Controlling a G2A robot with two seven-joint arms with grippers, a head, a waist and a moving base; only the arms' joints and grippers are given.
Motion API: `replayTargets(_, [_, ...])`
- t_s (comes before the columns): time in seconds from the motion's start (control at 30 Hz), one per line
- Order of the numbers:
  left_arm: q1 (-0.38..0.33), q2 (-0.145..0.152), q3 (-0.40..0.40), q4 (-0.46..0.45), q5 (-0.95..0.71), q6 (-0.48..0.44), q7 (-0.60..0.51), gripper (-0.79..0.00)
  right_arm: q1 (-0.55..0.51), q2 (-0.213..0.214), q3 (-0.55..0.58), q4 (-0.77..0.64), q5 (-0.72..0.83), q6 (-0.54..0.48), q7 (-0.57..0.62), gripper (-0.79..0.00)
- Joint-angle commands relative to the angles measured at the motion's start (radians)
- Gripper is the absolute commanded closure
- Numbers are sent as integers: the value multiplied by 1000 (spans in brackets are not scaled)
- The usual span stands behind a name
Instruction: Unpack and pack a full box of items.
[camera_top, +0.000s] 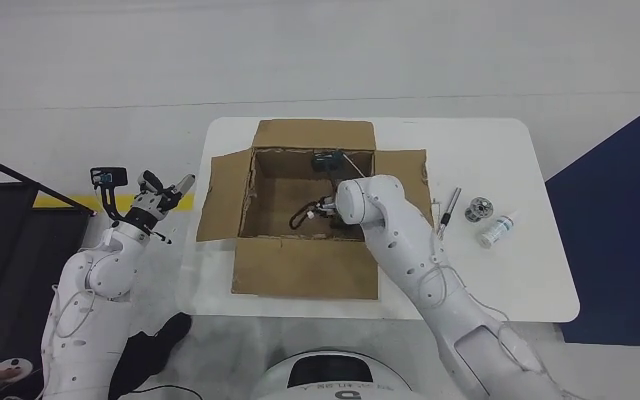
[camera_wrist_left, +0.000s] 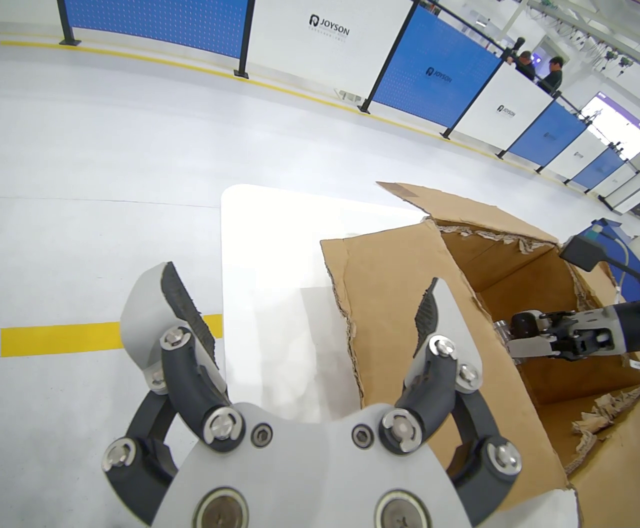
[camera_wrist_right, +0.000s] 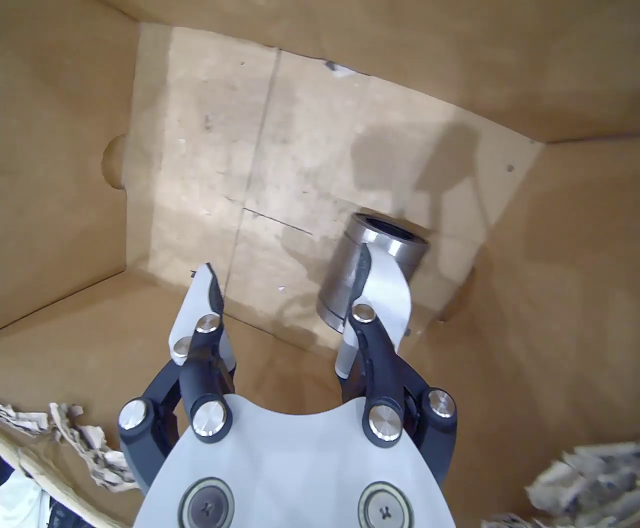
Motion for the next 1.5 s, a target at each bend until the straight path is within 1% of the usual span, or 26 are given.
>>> replayTargets(0.0, [0,0,0,0,0,0,0,-785,-8,2,-1,-7,-43,41,5,-477])
replayTargets(0.2, [0,0,0,0,0,0,0,-785,-3,-3,-17,15,-100,99,15,-526])
replayTargets(0.27, [0,0,0,0,0,0,0,-785,3,-6,-25,25,-106,107,16,-579])
replayTargets(0.47, [0,0,0,0,0,0,0,-785,22,-17,-44,62,-113,124,29,-616])
replayTargets(0.7, [0,0,0,0,0,0,0,-785,53,-37,-72,137,-114,153,7,-613])
replayTargets(0.77, [0,0,0,0,0,0,0,-785,56,-43,-73,148,-109,163,-3,-576])
replayTargets(0.97, [0,0,0,0,0,0,0,-785,54,-54,-92,168,-111,164,-4,-566])
replayTargets(1.03, [0,0,0,0,0,0,0,-785,56,-58,-98,178,-115,163,-3,-529])
replayTargets(1.13, [0,0,0,0,0,0,0,-785,61,-63,-103,192,-114,167,-7,-502])
replayTargets(1.17, [0,0,0,0,0,0,0,-785,63,-65,-105,198,-112,167,-11,-459])
replayTargets(1.23, [0,0,0,0,0,0,0,-785,67,-69,-108,212,-107,166,-22,-416])
replayTargets(1.27, [0,0,0,0,0,0,0,-785,69,-72,-109,216,-104,167,-28,-382])
replayTargets(1.37, [0,0,0,0,0,0,0,-785,72,-77,-109,227,-99,171,-44,-332])
replayTargets(1.4, [0,0,0,0,0,0,0,-785,73,-78,-110,228,-98,172,-44,-274])
replayTargets(1.43, [0,0,0,0,0,0,0,-785,74,-79,-109,229,-99,174,-44,-169])
replayTargets(1.47, [0,0,0,0,0,0,0,-785,75,-80,-109,228,-100,174,-44,-92])
